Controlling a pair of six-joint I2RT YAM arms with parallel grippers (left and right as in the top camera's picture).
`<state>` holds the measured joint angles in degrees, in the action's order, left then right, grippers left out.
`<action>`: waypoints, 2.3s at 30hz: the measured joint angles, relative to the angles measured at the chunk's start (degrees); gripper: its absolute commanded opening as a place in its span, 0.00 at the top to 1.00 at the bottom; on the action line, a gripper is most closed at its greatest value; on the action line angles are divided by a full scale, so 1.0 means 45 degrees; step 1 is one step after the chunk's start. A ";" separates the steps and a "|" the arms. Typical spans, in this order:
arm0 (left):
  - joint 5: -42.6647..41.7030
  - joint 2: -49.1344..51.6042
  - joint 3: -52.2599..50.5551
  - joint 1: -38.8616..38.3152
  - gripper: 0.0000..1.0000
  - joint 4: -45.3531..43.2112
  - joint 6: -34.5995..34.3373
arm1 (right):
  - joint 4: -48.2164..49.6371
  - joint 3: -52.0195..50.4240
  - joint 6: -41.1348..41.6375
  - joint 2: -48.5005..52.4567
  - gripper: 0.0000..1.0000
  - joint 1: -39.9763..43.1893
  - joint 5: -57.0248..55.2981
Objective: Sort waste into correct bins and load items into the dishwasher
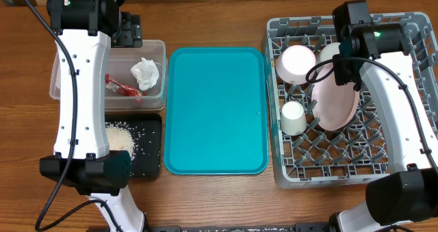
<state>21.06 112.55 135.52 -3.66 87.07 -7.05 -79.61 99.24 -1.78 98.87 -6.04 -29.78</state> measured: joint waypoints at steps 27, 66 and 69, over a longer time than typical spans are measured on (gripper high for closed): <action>0.0000 0.0000 0.0000 0.0000 0.00 -0.0005 0.0000 | 0.4881 -0.0010 0.0029 0.0000 0.00 0.0000 1.0525; 0.0000 0.0000 0.0000 0.0000 0.00 -0.0005 0.0000 | 0.4862 -0.0044 0.0019 -0.6407 0.00 0.0000 1.0656; 0.0000 0.0000 0.0000 0.0000 0.00 -0.0005 0.0000 | 0.4537 -0.0044 0.0010 -0.7664 0.00 0.0000 1.0380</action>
<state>21.06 112.55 135.52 -3.66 87.05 -7.05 -59.20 99.04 -1.74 64.38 -6.04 16.93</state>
